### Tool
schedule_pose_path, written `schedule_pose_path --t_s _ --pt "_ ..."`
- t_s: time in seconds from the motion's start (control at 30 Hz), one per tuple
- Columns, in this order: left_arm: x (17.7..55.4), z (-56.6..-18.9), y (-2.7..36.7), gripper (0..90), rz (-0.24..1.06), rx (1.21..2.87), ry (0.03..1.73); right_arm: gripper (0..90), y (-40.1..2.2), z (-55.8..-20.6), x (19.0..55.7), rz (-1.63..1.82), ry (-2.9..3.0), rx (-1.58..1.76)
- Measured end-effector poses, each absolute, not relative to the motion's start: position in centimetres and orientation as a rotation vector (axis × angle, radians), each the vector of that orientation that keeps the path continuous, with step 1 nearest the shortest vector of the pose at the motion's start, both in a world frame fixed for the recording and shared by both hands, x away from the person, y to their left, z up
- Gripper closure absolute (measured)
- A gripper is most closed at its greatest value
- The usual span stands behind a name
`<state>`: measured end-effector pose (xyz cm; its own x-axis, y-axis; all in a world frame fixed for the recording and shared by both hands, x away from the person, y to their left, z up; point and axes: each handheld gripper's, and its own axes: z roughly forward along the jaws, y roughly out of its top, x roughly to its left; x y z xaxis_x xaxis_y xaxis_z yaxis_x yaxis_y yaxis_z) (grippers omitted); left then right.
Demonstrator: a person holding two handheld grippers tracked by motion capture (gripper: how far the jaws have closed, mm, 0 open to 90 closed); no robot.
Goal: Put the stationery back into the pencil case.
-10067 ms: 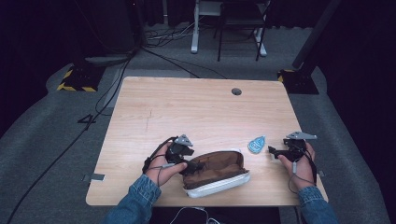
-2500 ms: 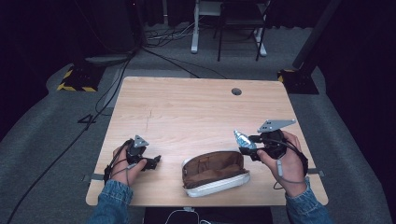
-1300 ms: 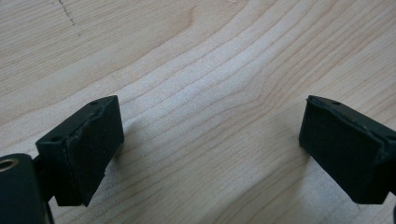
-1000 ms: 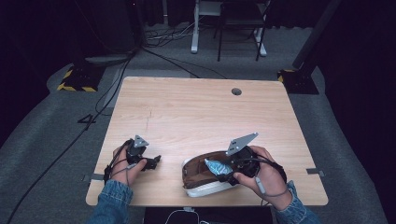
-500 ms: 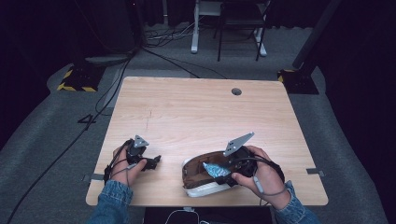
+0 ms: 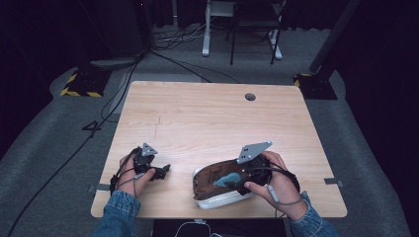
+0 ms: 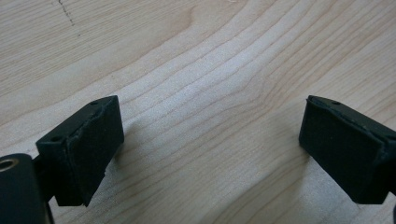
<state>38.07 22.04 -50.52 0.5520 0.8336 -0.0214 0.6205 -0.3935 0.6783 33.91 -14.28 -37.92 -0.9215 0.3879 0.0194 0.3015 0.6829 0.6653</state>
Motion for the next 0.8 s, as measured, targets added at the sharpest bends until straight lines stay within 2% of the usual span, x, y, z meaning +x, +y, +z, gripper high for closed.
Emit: schedule_pose_path --t_s 0.17,0.43,0.8 --pt "38.1 -50.5 22.0 6.6 0.427 2.146 1.164 22.1 -15.3 -37.4 34.3 1.093 2.72 0.616" --pt "38.1 -50.5 22.0 6.6 0.425 2.143 1.165 21.2 -19.7 -36.2 36.3 1.143 2.537 0.755" --pt "38.1 -50.5 22.0 5.6 0.422 2.146 1.164 18.6 -24.7 -36.6 38.7 1.132 2.375 0.92"
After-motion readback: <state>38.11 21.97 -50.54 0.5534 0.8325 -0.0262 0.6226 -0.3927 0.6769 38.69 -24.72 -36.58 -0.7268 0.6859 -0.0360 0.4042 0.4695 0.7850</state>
